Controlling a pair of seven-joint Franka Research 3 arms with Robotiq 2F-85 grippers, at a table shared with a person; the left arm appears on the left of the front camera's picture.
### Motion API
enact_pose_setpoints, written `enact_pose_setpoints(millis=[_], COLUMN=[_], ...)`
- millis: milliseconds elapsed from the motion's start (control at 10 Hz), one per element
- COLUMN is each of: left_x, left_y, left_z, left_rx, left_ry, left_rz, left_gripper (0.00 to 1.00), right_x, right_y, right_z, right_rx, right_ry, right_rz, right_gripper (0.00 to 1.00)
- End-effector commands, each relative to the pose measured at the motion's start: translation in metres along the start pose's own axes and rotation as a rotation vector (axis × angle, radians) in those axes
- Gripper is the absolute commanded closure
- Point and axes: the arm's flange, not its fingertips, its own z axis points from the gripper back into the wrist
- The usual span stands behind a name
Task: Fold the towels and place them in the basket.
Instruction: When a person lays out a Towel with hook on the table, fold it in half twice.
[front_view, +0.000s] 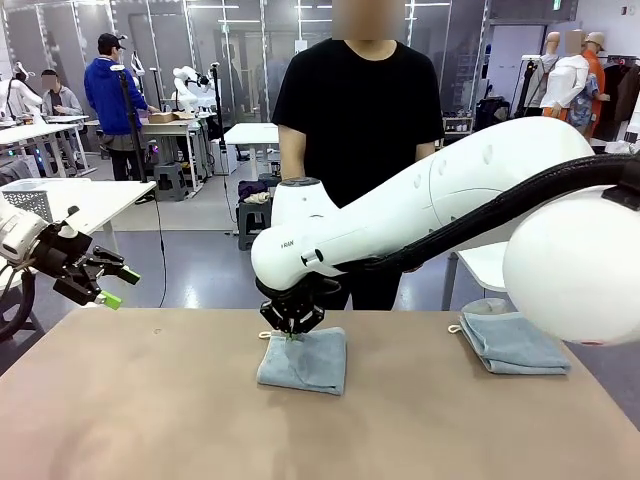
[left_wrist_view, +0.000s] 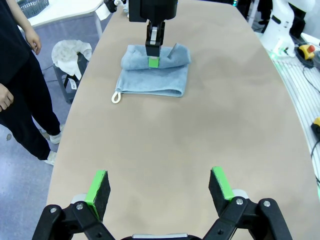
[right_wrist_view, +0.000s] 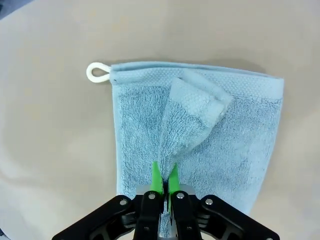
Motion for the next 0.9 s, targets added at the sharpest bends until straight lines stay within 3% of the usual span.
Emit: enact_pose_setpoints(millis=[0, 300, 400, 500, 800], left_x=[0.002, 0.002, 0.002, 0.002, 0.002], left_y=[-0.001, -0.001, -0.001, -0.001, -0.001], left_z=[0.002, 0.002, 0.002, 0.002, 0.002], left_rx=[0.002, 0.002, 0.002, 0.002, 0.002], left_ry=[0.0, 0.0, 0.0, 0.0, 0.0], left_rz=[-0.005, -0.005, -0.005, -0.005, -0.005], left_gripper=[0.0, 0.0, 0.0, 0.0, 0.0], right_x=[0.007, 0.004, 0.003, -0.001, -0.023], right_y=[0.007, 0.007, 0.006, 0.003, -0.025], right_z=[-0.004, 0.0, 0.003, 0.006, 0.028], right_rx=[0.065, 0.134, 0.152, 0.162, 0.153], right_ry=[0.002, -0.011, -0.024, -0.031, -0.032], right_rz=[-0.026, -0.01, -0.009, -0.008, -0.013], right_gripper=[0.9, 0.55, 0.5, 0.35, 0.1])
